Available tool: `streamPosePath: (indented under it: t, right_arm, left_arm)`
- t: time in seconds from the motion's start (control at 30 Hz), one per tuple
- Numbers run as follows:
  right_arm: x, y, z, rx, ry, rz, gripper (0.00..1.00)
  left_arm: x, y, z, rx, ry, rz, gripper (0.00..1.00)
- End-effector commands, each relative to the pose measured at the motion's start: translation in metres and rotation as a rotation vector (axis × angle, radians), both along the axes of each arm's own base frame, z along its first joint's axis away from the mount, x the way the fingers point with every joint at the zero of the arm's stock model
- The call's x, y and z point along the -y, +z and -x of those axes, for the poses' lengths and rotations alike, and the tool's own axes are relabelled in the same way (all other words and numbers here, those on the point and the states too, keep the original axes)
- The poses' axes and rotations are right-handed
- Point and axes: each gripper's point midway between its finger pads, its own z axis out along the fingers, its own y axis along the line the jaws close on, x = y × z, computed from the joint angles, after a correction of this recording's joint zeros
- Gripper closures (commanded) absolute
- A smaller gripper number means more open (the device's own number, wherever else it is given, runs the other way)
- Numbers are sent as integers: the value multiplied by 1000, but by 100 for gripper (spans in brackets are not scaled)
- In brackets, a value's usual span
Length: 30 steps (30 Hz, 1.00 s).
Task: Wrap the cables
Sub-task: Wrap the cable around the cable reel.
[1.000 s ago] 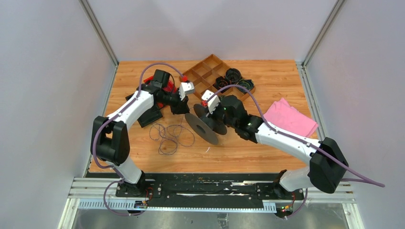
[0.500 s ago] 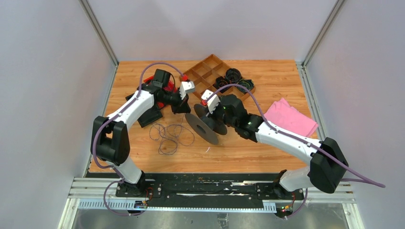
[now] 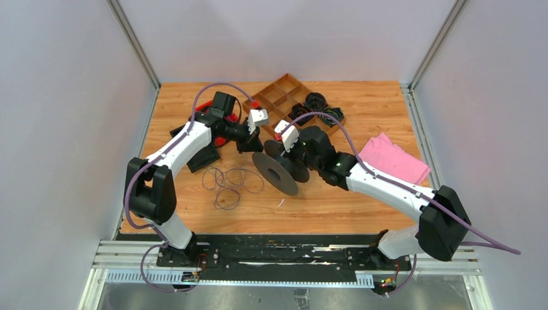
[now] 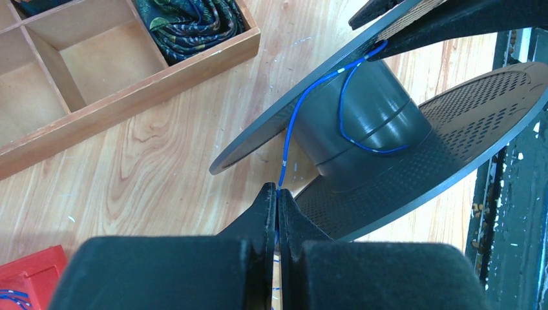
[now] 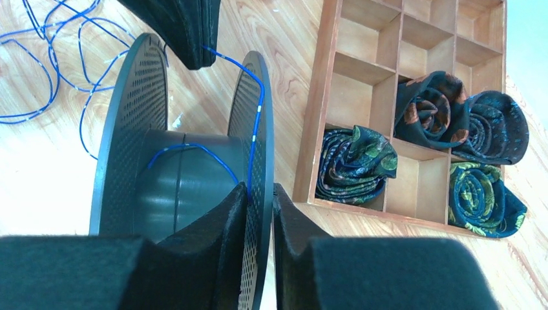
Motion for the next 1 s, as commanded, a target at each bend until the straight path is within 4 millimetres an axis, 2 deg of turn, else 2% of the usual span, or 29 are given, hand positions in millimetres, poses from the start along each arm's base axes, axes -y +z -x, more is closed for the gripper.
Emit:
streamPosePath:
  t: [0.0,0.67,0.97]
  right_arm:
    - [5,-11,4,-45,0,33,78]
    - [9,-3,1,-28,-30,-20,62]
    - [20,8,-7,-6,-109,-37,58]
  left_arm:
    - [6,19,0,61,-29,31,100]
    - [10,10,6,37,-37,28,100]
    - [8,15,-3,66,4,12,100]
